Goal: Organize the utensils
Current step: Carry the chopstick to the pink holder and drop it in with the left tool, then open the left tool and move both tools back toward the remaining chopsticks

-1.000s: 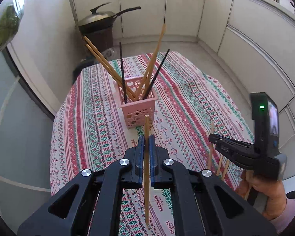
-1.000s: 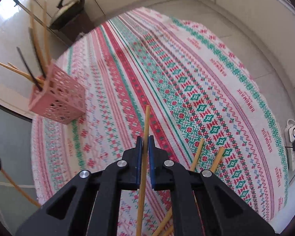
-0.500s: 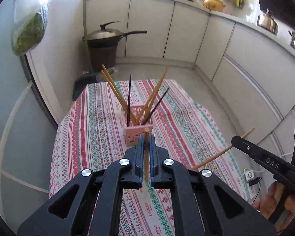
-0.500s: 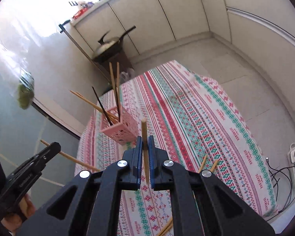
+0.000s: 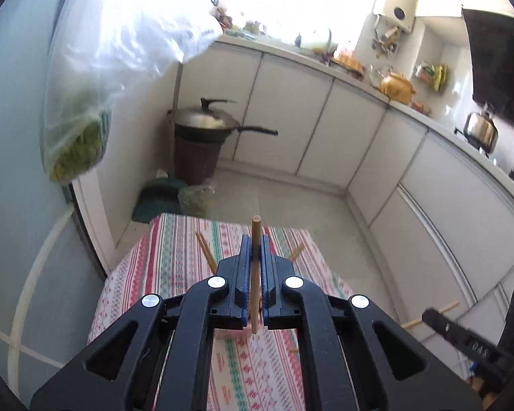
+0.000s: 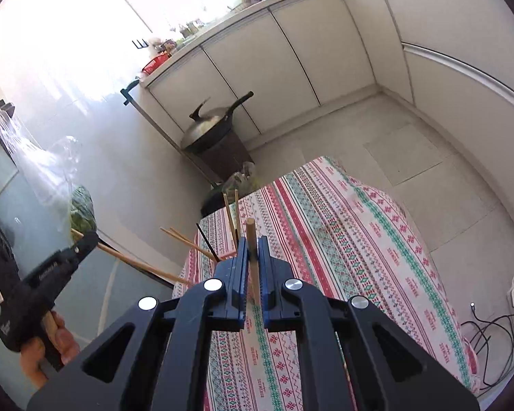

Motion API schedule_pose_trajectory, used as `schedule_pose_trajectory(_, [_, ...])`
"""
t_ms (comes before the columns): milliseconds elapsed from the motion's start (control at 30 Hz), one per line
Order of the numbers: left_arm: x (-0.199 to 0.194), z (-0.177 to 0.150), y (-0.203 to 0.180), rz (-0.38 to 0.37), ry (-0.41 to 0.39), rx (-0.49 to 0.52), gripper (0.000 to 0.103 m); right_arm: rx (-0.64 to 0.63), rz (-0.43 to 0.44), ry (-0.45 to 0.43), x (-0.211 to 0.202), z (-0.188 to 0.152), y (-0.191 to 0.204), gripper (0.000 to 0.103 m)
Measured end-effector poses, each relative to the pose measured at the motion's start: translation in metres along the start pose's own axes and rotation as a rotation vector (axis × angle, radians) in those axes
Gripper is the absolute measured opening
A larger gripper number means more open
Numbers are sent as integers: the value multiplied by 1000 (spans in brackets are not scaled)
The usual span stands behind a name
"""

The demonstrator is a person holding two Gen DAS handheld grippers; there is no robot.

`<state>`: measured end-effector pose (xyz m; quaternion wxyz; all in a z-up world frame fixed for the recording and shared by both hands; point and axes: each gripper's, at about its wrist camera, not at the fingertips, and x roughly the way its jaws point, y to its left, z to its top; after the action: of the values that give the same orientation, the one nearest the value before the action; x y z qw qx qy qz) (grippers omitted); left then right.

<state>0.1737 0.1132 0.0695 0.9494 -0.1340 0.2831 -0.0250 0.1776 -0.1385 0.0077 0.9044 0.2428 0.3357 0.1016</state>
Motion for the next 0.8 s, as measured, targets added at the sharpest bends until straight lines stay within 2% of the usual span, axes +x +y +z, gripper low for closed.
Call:
schedule_pose_trajectory(133, [20,9,-2,42,-7,-14,4,-4,9,-6,2,9,2,6])
schedule_pose_trajectory(333, [64,-15,15,112,78,-74,8,-3,29,-6,10,19,11,6])
schedule_pose_trajectory(567, [32,-36,38,152,34,-103,17,-28,50,-28,22,30,40,6])
schedule_pose_trajectory(800, [17,-38,51,138,44,-117,19,-56,8,-12,69,31,68,6])
